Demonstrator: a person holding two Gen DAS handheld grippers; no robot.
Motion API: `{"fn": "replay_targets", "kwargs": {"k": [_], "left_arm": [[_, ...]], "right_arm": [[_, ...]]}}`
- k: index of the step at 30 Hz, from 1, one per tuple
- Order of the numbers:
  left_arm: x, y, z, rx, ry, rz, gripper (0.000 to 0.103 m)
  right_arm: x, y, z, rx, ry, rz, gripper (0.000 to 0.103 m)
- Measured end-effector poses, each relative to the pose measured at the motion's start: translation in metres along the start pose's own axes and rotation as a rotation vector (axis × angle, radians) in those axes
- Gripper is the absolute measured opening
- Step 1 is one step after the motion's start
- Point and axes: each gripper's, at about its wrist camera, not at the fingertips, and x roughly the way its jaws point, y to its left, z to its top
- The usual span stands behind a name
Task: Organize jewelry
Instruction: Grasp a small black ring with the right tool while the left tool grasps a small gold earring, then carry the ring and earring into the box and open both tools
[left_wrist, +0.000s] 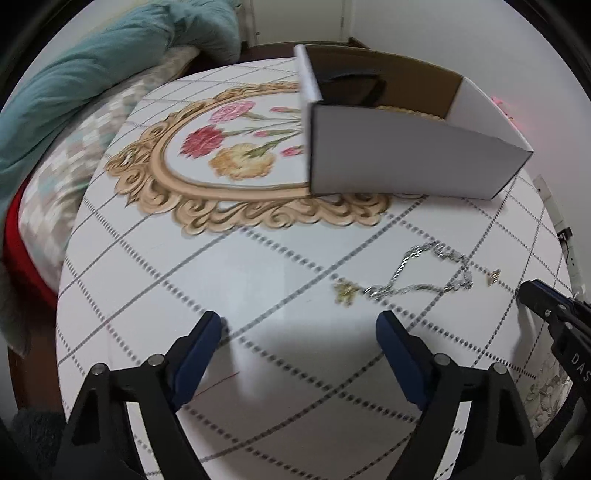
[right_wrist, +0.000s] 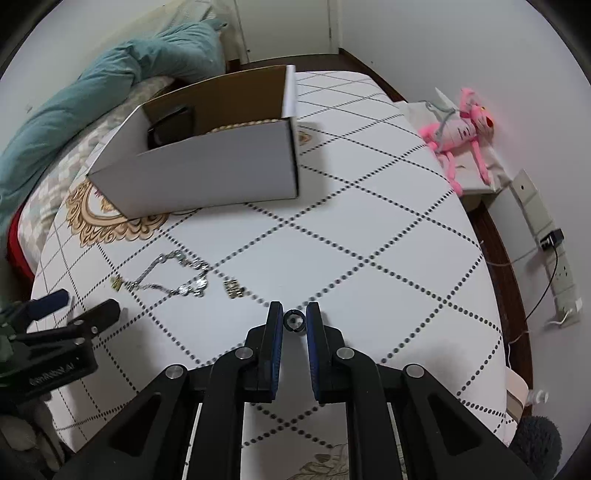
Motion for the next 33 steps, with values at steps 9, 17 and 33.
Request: {"fn": "replay_targets", "kwargs": {"k": [9, 17, 33], "left_arm": [[-0.005, -0.017, 0.01, 0.05, -0.046, -0.029, 0.017], [-0.011, -0.002, 0.003, -0.002, -0.028, -0.049, 0.011], [-0.098, 0.002, 0.077, -0.094, -0.131, -0.253, 0.011]], "right_arm": [[0.0, -0.009, 0.001, 0.033, 0.002, 0.017, 0.013], [-0.012, -0.012, 0.007, 0.049, -0.022, 0.036, 0.013], [-0.077, 0.008, 0.08, 0.022, -0.145, 0.209, 0.013]]}}
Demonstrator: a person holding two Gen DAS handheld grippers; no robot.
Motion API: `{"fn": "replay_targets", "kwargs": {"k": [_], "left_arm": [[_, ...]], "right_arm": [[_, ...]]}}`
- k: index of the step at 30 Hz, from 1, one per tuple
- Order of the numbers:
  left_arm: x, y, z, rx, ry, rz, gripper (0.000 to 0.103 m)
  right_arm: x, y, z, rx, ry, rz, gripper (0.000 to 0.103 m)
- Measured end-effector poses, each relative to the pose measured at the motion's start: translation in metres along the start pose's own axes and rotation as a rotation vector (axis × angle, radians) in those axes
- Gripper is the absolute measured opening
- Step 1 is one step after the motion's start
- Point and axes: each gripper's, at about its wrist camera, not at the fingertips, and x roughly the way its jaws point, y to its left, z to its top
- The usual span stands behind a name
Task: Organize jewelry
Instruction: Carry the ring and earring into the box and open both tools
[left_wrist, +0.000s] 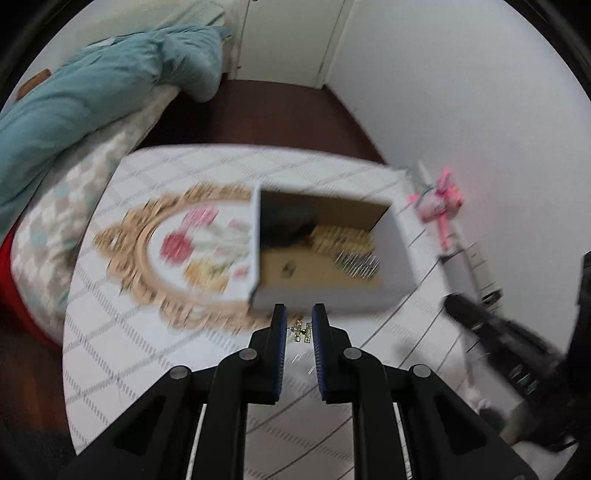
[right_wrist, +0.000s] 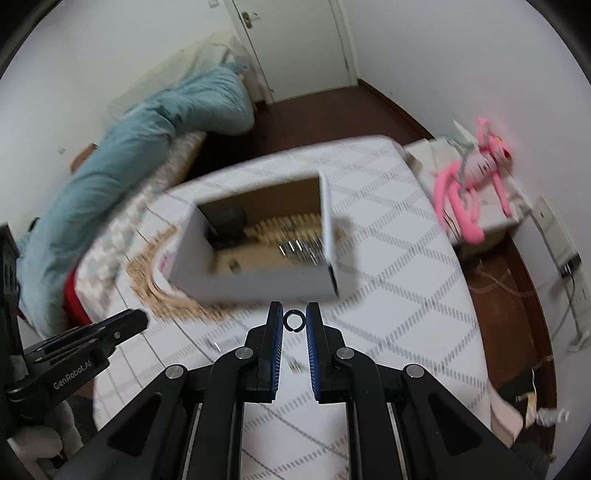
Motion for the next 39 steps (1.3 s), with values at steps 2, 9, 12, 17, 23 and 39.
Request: {"fn": "replay_targets", "kwargs": {"k": [2, 9, 12, 17, 23, 39], "left_arm": [[0.006, -0.004, 0.022, -0.001, 0.001, -0.024, 0.011], [0.056, 0.005, 0.063, -0.017, 0.144, 0.004, 0.013], [0.061, 0.013, 0.063, -0.03, 0.163, 0.05, 0.045], [0.05, 0.022, 0.056, -0.024, 0.1, 0.143, 0.075], [0.053, 0.027, 0.038, -0.008, 0.075, 0.21, 0.102], [0.018, 0.021, 0.019, 0.0, -0.025, 0.285, 0.103]], "right_arm": [[0.006, 0.003, 0.019, -0.003, -0.001, 0.023, 0.013], [0.077, 0.001, 0.067, 0.003, 0.223, 0.079, 0.014], [0.098, 0.0, 0.07, 0.002, 0.298, 0.068, 0.019], [0.094, -0.004, 0.066, -0.017, 0.264, 0.013, 0.042], [0.078, -0.01, 0.054, -0.044, 0.207, -0.086, 0.052], [0.02, 0.004, 0.047, -0.169, 0.057, -0.29, 0.103]]}}
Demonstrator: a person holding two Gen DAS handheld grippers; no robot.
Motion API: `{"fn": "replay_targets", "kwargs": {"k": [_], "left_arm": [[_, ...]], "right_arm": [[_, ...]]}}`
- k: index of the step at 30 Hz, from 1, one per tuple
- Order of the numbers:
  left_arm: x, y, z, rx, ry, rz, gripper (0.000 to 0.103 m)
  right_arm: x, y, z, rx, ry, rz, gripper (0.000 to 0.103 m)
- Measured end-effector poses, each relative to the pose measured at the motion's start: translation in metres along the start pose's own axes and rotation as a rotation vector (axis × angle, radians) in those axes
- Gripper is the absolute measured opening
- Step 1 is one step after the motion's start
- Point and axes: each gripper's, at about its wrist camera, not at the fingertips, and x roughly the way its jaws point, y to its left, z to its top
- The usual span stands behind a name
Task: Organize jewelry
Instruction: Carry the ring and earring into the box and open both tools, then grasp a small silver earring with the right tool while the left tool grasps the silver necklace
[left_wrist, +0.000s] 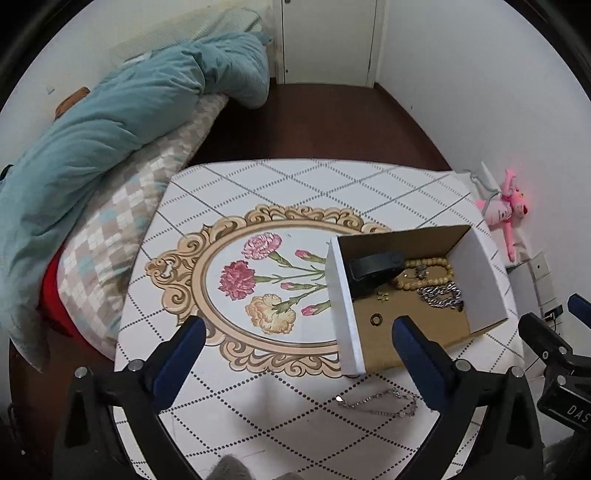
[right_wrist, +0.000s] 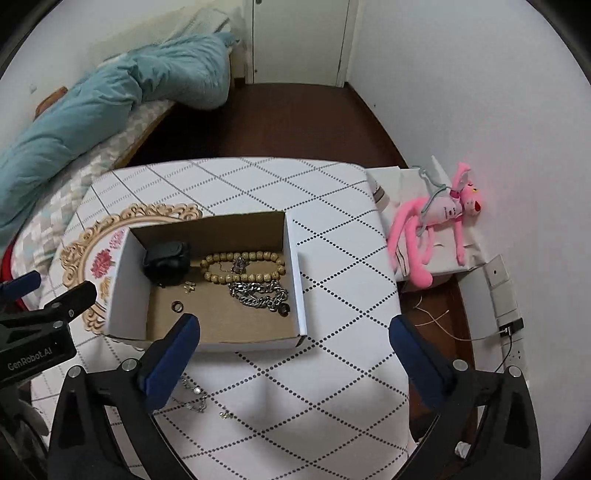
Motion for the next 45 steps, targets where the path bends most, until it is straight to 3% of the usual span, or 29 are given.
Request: {"fn": "replay_targets", "kwargs": {"k": [4, 7, 13, 19, 22, 24, 25, 31, 37, 41, 45], "left_arm": [[-0.015, 0.003, -0.011, -0.004, -0.021, 0.002, 0.103], [-0.014, 0.006, -0.03, -0.007, -0.007, 0.008, 0.103], [0.025, 0.017, -0.075, 0.0, 0.108, 0.077, 0.103], [0.053, 0.031, -0.103, -0.024, 0.177, 0.125, 0.103], [0.056, 0.036, -0.105, -0.041, 0.185, 0.127, 0.103], [0.057, 0.037, -0.103, -0.057, 0.184, 0.104, 0.103], [0.057, 0.036, -0.101, -0.059, 0.18, 0.092, 0.103], [0.061, 0.013, -0.092, 0.022, 0.152, 0.01, 0.102], [0.061, -0.046, -0.095, 0.261, 0.145, -0.08, 0.102], [0.068, -0.083, -0.102, 0.382, 0.16, -0.083, 0.102], [0.071, -0.097, -0.101, 0.4, 0.138, -0.077, 0.101]], "right_arm": [[-0.015, -0.002, -0.014, 0.018, -0.012, 0.023, 0.103], [-0.007, 0.001, -0.038, 0.03, 0.028, 0.053, 0.103], [0.039, 0.018, -0.085, 0.053, 0.143, 0.103, 0.101], [0.068, 0.037, -0.114, 0.062, 0.165, 0.154, 0.067], [0.067, 0.045, -0.116, 0.037, 0.118, 0.119, 0.048], [0.067, 0.045, -0.117, 0.041, 0.101, 0.111, 0.013], [0.067, 0.043, -0.117, 0.052, 0.1, 0.123, 0.009], [0.06, 0.017, -0.116, 0.118, 0.088, 0.143, 0.009], [0.05, -0.021, -0.117, 0.203, 0.077, 0.132, 0.009], [0.053, -0.041, -0.123, 0.254, 0.084, 0.118, 0.009], [0.056, -0.049, -0.128, 0.285, 0.092, 0.122, 0.009]]}}
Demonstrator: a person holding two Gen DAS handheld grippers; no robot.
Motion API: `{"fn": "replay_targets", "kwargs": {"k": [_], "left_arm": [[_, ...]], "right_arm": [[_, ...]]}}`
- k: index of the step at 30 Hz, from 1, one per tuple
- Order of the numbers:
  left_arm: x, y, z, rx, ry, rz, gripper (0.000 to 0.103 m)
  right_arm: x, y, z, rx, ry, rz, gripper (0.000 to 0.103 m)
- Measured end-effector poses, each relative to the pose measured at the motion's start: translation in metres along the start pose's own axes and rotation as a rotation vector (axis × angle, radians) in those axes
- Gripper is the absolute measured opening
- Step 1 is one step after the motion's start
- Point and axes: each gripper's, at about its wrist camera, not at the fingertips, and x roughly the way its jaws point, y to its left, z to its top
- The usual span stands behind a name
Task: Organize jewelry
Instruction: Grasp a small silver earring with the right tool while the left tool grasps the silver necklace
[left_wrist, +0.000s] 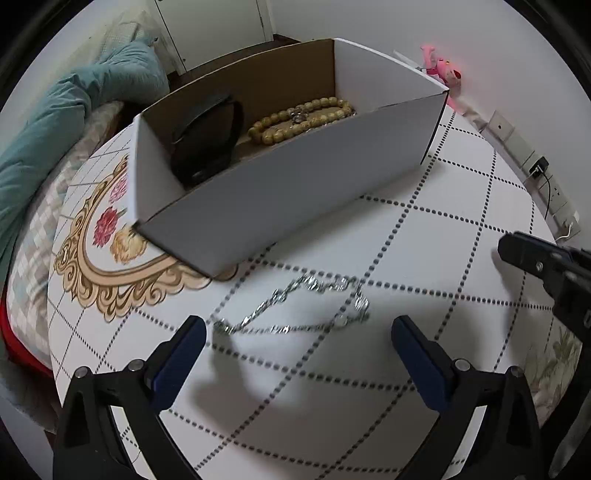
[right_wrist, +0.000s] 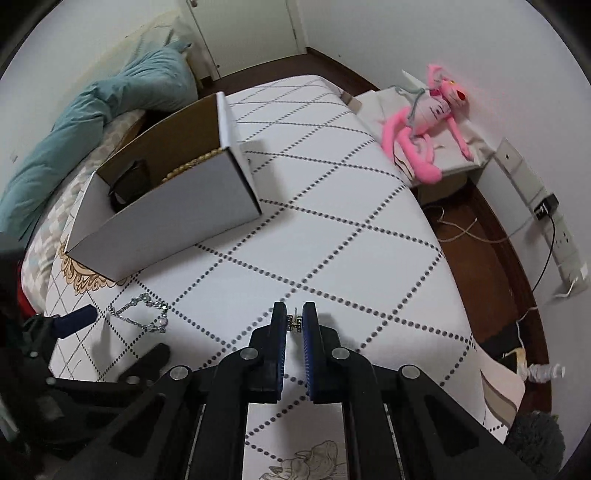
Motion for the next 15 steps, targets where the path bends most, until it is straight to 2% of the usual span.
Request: {"fn": "replay_targets", "kwargs": {"k": [3, 4, 5, 6, 8, 10, 15], "left_arm": [[0.0, -0.001, 0.005, 0.0, -0.019, -0.028, 0.087], [0.0, 0.0, 0.007, -0.002, -0.023, -0.048, 0.077], [0.0, 0.0, 0.009, -0.006, -0.024, -0.074, 0.061], [-0.001, 0.0, 0.012, -0.01, -0.026, -0.105, 0.053], [-0.003, -0.002, 0.017, 0.01, -0.031, -0.108, 0.023], [-0.003, 0.0, 0.019, 0.01, -0.028, -0.119, 0.005], [-0.005, 0.02, 0.014, -0.048, -0.04, -0.148, 0.004]], "right_arm": [[0.0, -0.002, -0.001, 0.009, 0.004, 0.009, 0.009], [0.001, -0.002, -0.001, 0.013, 0.005, 0.012, 0.009], [0.001, -0.002, -0.001, 0.015, 0.006, 0.015, 0.009], [0.002, -0.003, -0.001, 0.018, 0.008, 0.018, 0.009], [0.002, -0.003, -0.002, 0.024, 0.01, 0.025, 0.009], [0.002, -0.002, -0.003, 0.028, 0.011, 0.028, 0.009], [-0.002, -0.003, -0.002, 0.036, 0.004, 0.044, 0.009]]}}
